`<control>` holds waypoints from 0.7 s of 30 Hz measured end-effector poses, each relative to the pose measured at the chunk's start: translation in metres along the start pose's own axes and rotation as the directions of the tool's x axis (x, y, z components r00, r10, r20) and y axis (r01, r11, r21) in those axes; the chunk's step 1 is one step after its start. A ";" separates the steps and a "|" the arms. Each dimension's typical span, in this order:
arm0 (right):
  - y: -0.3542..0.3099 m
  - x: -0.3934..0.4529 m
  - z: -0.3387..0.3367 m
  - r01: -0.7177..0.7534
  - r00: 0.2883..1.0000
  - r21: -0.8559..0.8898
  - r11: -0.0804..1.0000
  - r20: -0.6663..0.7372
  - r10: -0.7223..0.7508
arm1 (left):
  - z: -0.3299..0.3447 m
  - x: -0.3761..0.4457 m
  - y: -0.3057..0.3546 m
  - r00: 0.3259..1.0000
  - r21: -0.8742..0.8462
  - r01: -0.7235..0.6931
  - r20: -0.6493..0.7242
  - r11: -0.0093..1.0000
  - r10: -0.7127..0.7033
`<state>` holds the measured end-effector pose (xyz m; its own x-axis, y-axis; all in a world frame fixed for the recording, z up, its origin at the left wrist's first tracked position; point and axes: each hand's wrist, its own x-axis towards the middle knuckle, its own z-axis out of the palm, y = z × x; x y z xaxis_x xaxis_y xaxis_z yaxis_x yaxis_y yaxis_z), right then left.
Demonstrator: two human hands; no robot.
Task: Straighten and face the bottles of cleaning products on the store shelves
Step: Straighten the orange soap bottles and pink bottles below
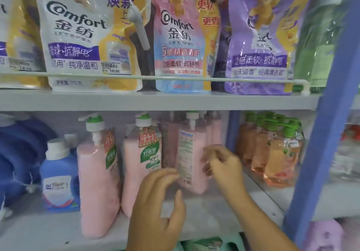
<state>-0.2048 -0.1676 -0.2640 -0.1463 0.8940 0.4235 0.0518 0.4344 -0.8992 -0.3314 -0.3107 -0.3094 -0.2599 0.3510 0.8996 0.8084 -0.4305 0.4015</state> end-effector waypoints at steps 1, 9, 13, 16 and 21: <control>0.005 0.019 -0.010 -0.057 0.994 0.025 0.998 -0.091 0.059 | 0.013 0.004 -0.002 0.992 -0.026 0.109 0.063 0.994 -0.107; 0.076 0.124 -0.014 -0.322 0.939 0.077 0.944 0.154 0.308 | 0.111 0.053 -0.035 0.857 0.139 0.492 0.094 0.859 -0.506; 0.101 0.131 -0.009 -0.277 0.945 0.069 0.958 0.198 0.259 | 0.131 0.054 -0.052 0.854 0.005 0.518 0.056 0.855 -0.517; 0.102 0.127 -0.003 -0.242 0.967 0.046 0.969 0.089 0.238 | 0.135 0.044 -0.061 0.856 -0.122 0.515 0.018 0.848 -0.517; 0.101 0.119 -0.003 -0.090 0.963 -0.173 0.981 -0.265 0.042 | 0.136 0.040 -0.069 0.865 -0.144 0.493 -0.027 0.858 -0.502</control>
<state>-0.2143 -0.0170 -0.3043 0.1230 0.9085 0.3994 0.2345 0.3645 -0.9012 -0.3260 -0.1537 -0.3249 -0.6445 0.4970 0.5810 0.4893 -0.3158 0.8129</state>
